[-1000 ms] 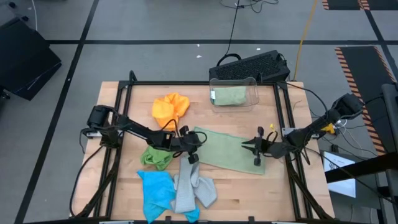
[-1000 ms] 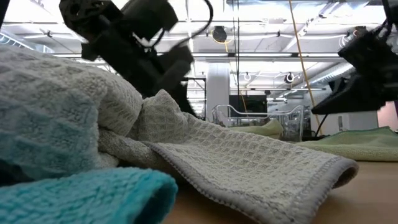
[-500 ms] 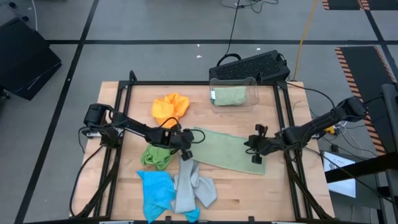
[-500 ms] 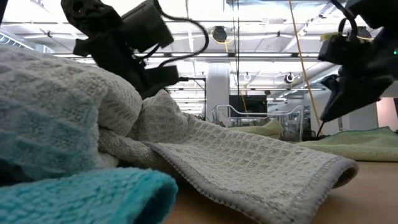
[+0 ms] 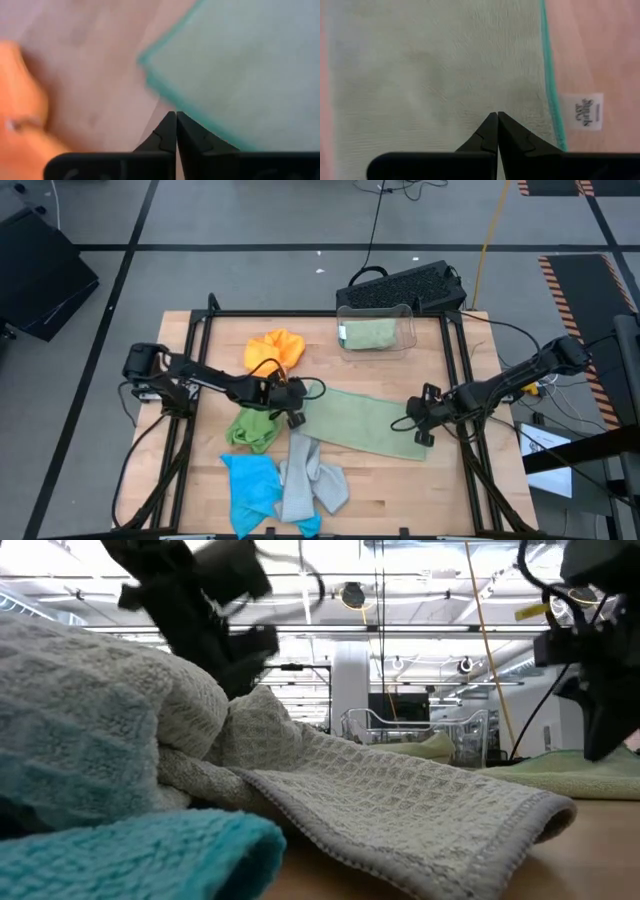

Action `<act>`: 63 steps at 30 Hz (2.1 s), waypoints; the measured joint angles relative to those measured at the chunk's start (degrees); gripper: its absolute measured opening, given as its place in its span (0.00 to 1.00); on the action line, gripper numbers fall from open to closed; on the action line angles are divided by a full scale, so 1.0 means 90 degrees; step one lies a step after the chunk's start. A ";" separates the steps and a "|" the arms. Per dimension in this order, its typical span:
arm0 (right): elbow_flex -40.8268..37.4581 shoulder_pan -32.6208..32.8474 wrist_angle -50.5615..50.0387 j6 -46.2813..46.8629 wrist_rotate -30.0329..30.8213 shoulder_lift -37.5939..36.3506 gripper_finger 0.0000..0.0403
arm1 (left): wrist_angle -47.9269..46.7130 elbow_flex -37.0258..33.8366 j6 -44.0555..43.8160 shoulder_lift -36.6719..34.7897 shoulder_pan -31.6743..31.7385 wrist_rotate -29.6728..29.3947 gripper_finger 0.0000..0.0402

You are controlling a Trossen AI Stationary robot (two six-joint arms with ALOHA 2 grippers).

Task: Fold microfiber towels
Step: Fold the light green microfiber towel

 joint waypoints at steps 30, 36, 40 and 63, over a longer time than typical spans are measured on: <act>-0.0485 -0.0227 0.0821 -0.0526 0.0423 0.0109 0.01 | 0.0682 0.0000 0.0096 0.0003 0.0077 0.0571 0.05; -0.0186 -0.0226 0.1044 -0.0847 0.0541 -0.0114 0.07 | 0.1288 0.0013 0.0466 -0.0585 -0.0504 0.0338 0.04; -0.0163 -0.0209 0.1803 -0.1071 0.0512 -0.0117 0.11 | 0.1222 0.0004 0.0853 -0.0492 -0.1194 -0.0084 0.08; -0.0154 -0.0473 0.6287 -0.2464 0.0880 0.1116 0.14 | -0.0116 -0.0003 0.2709 0.0084 -0.1719 -0.0249 0.49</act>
